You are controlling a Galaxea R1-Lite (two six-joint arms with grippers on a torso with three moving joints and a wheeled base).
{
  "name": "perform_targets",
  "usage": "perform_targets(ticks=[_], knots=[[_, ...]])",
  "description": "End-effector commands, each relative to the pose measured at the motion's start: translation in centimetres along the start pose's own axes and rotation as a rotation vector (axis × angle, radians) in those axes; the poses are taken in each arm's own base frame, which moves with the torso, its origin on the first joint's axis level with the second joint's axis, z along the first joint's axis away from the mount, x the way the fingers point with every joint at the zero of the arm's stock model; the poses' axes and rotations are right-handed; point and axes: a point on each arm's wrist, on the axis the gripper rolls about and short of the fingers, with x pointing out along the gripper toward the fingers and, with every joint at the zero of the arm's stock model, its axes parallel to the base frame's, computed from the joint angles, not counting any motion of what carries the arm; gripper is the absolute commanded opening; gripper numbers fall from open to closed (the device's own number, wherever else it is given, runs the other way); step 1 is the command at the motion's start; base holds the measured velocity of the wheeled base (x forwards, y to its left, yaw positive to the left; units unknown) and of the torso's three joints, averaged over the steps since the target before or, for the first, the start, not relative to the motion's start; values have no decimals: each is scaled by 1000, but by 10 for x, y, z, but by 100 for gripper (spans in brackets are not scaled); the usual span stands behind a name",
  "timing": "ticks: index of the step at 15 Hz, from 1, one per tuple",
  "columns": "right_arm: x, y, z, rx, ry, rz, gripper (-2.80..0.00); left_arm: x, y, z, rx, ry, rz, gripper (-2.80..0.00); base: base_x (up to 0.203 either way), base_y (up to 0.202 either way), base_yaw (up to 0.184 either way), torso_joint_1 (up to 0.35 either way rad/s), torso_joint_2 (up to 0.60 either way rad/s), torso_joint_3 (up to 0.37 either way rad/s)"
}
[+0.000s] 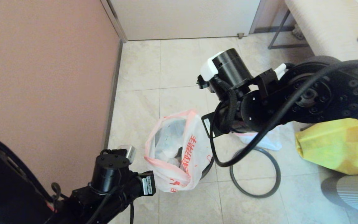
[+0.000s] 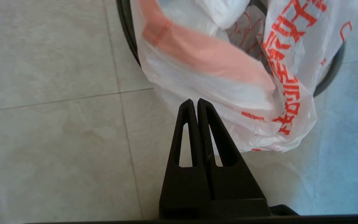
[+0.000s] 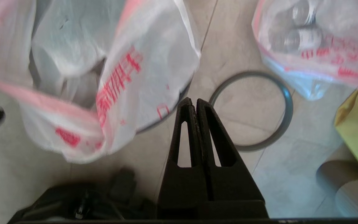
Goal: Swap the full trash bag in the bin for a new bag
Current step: Put the new garbage bag on the trash can
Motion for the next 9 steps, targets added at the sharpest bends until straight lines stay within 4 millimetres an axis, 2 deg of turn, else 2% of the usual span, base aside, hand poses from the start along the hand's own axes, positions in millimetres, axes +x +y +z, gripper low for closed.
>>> perform_targets(ticks=[1, 3, 5, 7, 9], knots=[[29, 21, -3, -45, 37, -8, -280, 10, 8, -13, -2, 15, 14, -280, 0, 0, 0, 0, 0, 0], [48, 38, -11, -113, 45, -4, -280, 20, 21, -16, 10, -64, 28, -280, 0, 0, 0, 0, 0, 0], [58, 49, -5, -111, -41, 23, -280, 17, 28, -18, 29, -141, 21, -280, 0, 0, 0, 0, 0, 0], [65, 56, 1, -135, -123, 58, -280, 18, 31, -26, 53, -124, 26, -280, 0, 0, 0, 0, 0, 0], [74, 64, -5, -160, -113, 53, -280, 18, 31, -25, 54, -125, 25, -280, 0, 0, 0, 0, 0, 0]])
